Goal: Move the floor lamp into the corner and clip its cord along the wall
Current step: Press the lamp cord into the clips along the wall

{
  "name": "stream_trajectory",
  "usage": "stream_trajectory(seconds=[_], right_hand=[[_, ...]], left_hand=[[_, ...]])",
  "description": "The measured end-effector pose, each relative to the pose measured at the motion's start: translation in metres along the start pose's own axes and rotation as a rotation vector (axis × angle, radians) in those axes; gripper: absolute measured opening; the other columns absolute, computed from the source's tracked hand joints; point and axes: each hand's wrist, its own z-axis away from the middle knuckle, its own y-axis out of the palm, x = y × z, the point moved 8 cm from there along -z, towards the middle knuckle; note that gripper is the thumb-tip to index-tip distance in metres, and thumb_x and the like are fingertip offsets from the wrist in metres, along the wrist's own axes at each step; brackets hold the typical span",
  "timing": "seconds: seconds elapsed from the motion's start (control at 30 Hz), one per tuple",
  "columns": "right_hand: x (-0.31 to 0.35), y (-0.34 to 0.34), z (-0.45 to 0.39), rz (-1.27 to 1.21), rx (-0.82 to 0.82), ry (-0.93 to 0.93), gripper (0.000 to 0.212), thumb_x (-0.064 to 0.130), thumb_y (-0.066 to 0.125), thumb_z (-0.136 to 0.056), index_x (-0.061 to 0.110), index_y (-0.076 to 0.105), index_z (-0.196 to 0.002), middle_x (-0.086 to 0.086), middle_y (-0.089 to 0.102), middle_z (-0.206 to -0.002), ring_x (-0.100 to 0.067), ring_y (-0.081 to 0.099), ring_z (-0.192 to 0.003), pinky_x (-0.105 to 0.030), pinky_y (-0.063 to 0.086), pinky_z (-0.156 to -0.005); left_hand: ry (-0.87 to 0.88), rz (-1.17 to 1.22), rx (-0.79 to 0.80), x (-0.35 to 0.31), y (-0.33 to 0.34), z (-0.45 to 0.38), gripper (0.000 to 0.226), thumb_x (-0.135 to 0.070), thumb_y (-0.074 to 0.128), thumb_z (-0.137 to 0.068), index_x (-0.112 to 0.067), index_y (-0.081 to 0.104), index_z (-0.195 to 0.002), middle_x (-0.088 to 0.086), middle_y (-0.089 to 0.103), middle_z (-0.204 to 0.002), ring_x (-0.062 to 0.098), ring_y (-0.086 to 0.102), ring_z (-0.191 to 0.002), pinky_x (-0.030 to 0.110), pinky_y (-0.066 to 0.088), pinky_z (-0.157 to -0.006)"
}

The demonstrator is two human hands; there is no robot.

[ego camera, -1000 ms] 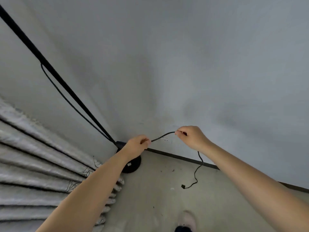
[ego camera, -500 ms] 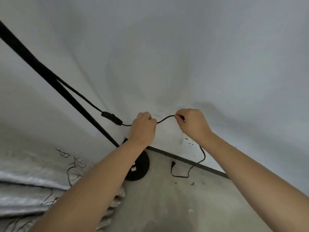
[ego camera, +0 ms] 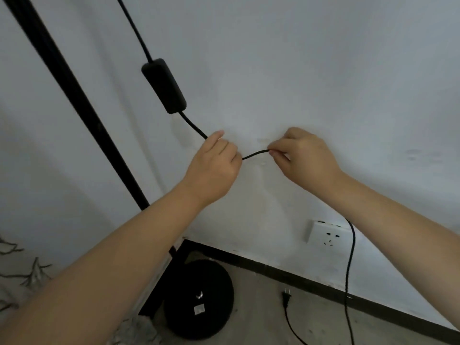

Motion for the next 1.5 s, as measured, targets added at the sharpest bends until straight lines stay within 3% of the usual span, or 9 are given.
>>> stream_trajectory(seconds=[0.13,0.23,0.37,0.53,0.7,0.87,1.23,1.37,1.5], right_hand=[[0.000,0.016,0.006,-0.024,0.060,-0.044,0.023,0.010,0.049,-0.088,0.002,0.067,-0.099,-0.026,0.060,-0.088,-0.038,0.058,-0.081,-0.042,0.045,-0.068],[-0.010,0.022,0.011,-0.048,0.137,-0.006,0.021,0.011,0.048,-0.088,-0.002,0.065,-0.087,-0.022,0.065,-0.075,-0.036,0.057,-0.073,-0.037,0.043,-0.066],[-0.029,0.011,0.023,-0.174,0.108,0.096,0.014,0.000,0.054,-0.082,-0.002,0.063,-0.093,-0.011,0.058,-0.064,-0.017,0.043,-0.050,-0.020,0.033,-0.054],[-0.014,0.007,0.029,-0.056,0.082,-0.056,0.004,-0.002,0.063,-0.075,-0.003,0.067,-0.073,-0.020,0.065,-0.070,-0.026,0.055,-0.057,-0.030,0.043,-0.057],[0.007,0.006,0.020,0.145,0.050,-0.149,0.013,-0.006,0.055,-0.075,-0.006,0.068,-0.077,-0.024,0.066,-0.079,-0.037,0.063,-0.065,-0.039,0.055,-0.052],[0.004,0.023,0.011,0.390,0.199,-0.059,0.017,-0.005,0.042,-0.082,-0.004,0.058,-0.088,-0.016,0.055,-0.099,-0.029,0.047,-0.075,-0.030,0.029,-0.054],[-0.007,0.007,0.029,0.371,0.007,0.022,0.042,-0.023,0.071,-0.035,0.004,0.038,-0.039,-0.009,0.030,-0.050,-0.026,0.034,-0.030,-0.008,-0.002,-0.044],[-0.031,0.023,0.051,0.386,0.098,0.095,0.023,-0.017,0.073,-0.043,-0.001,0.058,-0.050,-0.013,0.053,-0.052,-0.029,0.051,-0.037,-0.017,0.022,-0.033],[-0.055,0.040,0.074,0.201,0.223,0.185,0.031,0.004,0.044,-0.087,0.009,0.061,-0.112,-0.013,0.063,-0.104,-0.032,0.061,-0.089,-0.035,0.048,-0.069]], left_hand=[[-0.048,-0.003,-0.053,0.002,0.009,0.009,0.029,0.009,0.055,-0.065,-0.002,0.073,-0.084,0.006,0.060,-0.043,0.021,0.060,-0.043,0.050,0.058,-0.072],[-0.076,0.110,-0.070,0.007,0.012,0.012,0.039,0.008,0.070,-0.059,0.002,0.066,-0.097,0.004,0.059,-0.038,0.019,0.057,-0.036,0.046,0.059,-0.069],[-0.051,0.156,-0.005,0.004,0.018,0.013,0.024,0.012,0.050,-0.059,-0.005,0.065,-0.063,0.004,0.060,-0.041,0.019,0.058,-0.039,0.035,0.060,-0.065],[-0.035,0.160,0.062,-0.002,0.027,0.010,0.031,0.011,0.038,-0.062,-0.009,0.056,-0.045,0.005,0.058,-0.044,0.020,0.055,-0.042,0.019,0.049,-0.050],[-0.049,0.191,0.114,0.002,0.032,0.006,0.026,0.017,0.065,-0.044,-0.006,0.055,-0.041,0.007,0.057,-0.042,0.020,0.056,-0.041,0.020,0.051,-0.050],[-0.059,0.197,0.150,-0.003,0.032,0.002,0.033,0.015,0.073,-0.032,-0.008,0.050,-0.035,0.004,0.051,-0.036,0.019,0.051,-0.037,0.021,0.054,-0.053],[-0.108,-0.064,0.027,-0.007,0.015,0.003,0.038,0.011,0.035,-0.060,-0.013,0.056,-0.040,-0.001,0.052,-0.037,0.017,0.053,-0.040,0.046,0.059,-0.075],[-0.066,-0.075,0.006,-0.014,0.012,-0.006,0.025,0.010,0.052,-0.049,-0.013,0.059,-0.043,-0.001,0.054,-0.040,0.017,0.056,-0.044,0.047,0.058,-0.077],[-0.083,-0.067,-0.018,-0.016,0.015,-0.007,0.020,0.009,0.066,-0.045,-0.010,0.063,-0.050,0.001,0.060,-0.046,0.020,0.061,-0.049,0.050,0.056,-0.079]])
